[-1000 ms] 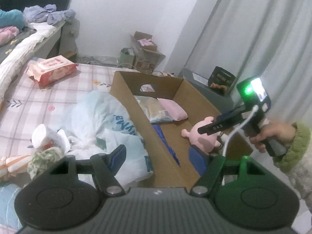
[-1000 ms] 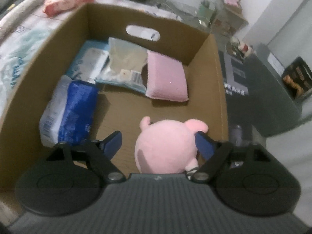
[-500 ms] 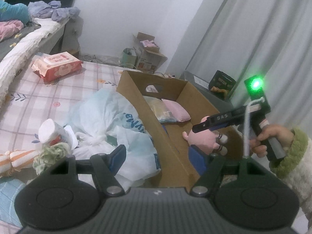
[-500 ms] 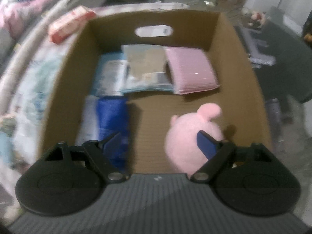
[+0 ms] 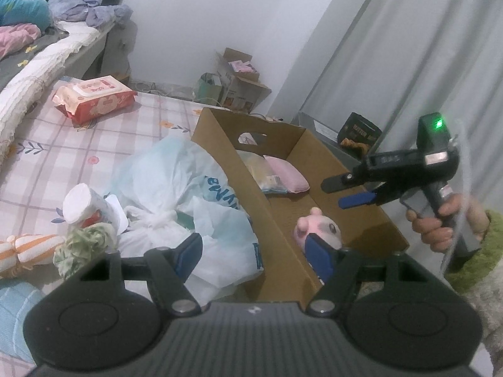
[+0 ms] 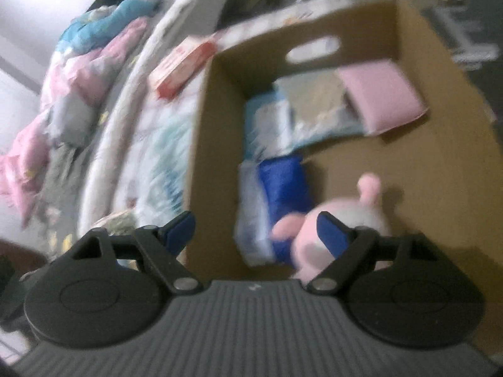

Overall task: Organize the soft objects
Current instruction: 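Carry the plush toy with the right tool into the box and release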

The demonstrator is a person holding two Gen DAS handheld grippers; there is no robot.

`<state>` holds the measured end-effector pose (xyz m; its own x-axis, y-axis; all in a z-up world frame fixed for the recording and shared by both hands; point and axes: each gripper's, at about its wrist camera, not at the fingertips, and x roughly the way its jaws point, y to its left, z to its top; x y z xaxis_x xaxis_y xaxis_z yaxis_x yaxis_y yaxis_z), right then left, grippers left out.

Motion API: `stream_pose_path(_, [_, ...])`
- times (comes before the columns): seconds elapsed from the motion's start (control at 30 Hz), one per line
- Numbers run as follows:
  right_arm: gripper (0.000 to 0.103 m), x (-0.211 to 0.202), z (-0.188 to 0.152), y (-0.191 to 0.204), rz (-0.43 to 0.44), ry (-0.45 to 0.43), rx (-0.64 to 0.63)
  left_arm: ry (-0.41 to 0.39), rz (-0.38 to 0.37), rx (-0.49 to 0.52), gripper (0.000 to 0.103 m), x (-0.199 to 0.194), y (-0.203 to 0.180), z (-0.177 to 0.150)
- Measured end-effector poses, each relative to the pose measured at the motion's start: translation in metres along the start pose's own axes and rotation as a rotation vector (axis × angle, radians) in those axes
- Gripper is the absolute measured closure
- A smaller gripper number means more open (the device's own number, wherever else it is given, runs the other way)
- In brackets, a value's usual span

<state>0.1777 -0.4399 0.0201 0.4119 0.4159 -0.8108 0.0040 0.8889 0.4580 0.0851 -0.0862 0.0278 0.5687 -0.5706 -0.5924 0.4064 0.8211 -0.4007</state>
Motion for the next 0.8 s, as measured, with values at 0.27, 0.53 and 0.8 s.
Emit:
stream_pose_path(0.27, [0.014,0.039,-0.006,-0.038,-0.193,0.107,0.087,0.002,0.004,0.006,0.029,0.001,0.001,-0.001])
stream_pose_path(0.53, [0.008,0.057,-0.017,-0.045,-0.199,0.127,0.053,0.013,0.008,0.004,0.029,0.006,0.000,0.000])
stream_pose_path(0.8, [0.021,0.057,-0.021,-0.035,-0.249,0.093,-0.081,0.018,0.016,0.004,0.029,0.009,-0.002,0.000])
